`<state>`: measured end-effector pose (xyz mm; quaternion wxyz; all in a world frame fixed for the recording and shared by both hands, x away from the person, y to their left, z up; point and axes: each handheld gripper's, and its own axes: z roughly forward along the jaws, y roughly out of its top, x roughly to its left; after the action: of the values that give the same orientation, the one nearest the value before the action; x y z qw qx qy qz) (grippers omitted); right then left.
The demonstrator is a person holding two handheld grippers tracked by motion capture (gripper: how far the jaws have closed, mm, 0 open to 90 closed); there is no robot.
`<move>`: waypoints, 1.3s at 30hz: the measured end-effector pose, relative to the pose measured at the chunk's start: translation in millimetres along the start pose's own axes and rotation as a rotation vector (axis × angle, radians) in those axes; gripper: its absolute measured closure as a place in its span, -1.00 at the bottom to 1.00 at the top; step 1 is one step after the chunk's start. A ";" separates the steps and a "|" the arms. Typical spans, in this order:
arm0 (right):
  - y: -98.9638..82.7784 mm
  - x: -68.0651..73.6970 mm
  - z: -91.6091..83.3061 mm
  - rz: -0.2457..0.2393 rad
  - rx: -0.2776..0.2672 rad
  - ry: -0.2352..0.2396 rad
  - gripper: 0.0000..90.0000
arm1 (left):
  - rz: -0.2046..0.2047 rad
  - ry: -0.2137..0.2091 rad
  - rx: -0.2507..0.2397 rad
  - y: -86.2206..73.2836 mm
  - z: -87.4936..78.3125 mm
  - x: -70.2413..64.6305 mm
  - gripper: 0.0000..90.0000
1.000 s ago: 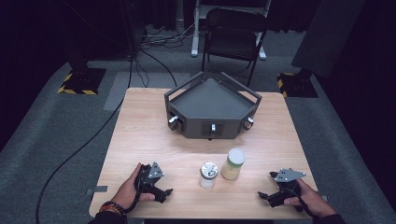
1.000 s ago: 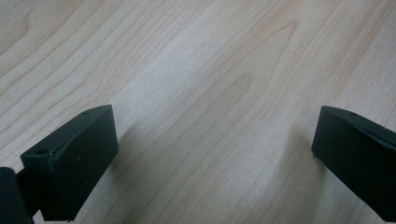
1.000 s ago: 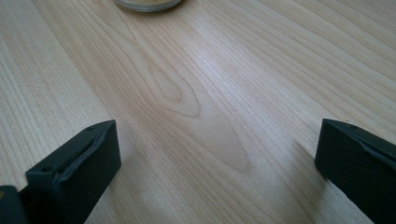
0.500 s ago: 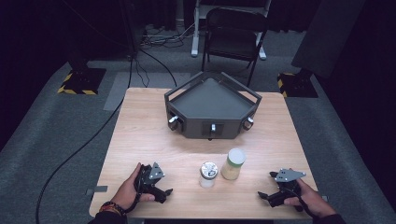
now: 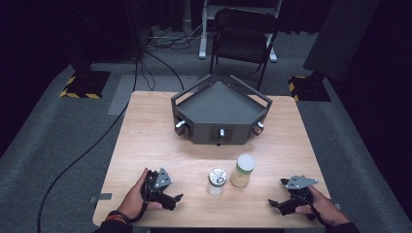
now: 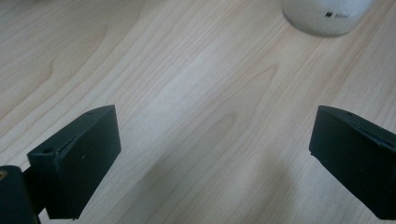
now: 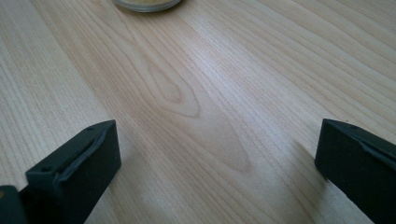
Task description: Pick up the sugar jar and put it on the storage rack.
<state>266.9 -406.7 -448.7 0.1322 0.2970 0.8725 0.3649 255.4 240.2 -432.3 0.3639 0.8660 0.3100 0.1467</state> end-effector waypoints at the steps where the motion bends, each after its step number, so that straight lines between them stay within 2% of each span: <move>1: 0.2 0.0 0.1 0.001 0.001 0.001 -1.00 | 0.006 -0.004 -0.007 1.6 0.3 -1.0 -0.97; 9: 0.3 0.0 0.2 0.001 0.001 0.000 -1.00 | 0.017 -0.014 -0.037 7.2 0.8 -4.4 -0.97; 12: 0.4 0.0 0.2 0.001 0.001 0.000 -1.00 | 0.013 0.007 -0.067 6.1 -0.2 -8.4 -0.97; 16: 0.3 0.1 0.2 0.001 0.001 0.000 -1.00 | 0.004 0.014 -0.091 6.5 0.8 -11.8 -0.97; 30: 0.4 0.2 0.2 0.002 0.001 0.000 -1.00 | 0.028 -0.039 -0.098 19.8 12.0 -17.6 -0.97; 35: 0.5 0.3 0.3 0.003 0.001 0.000 -1.00 | 0.050 -0.060 -0.092 26.3 17.6 -19.7 -0.97; 39: 0.5 0.4 0.4 0.003 0.001 -0.001 -1.00 | 0.045 -0.079 -0.092 28.4 19.7 -18.4 -0.97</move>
<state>267.0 -405.9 -448.6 0.1320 0.2984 0.8722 0.3645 263.0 202.3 -425.9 0.4116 0.8603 0.2687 0.1348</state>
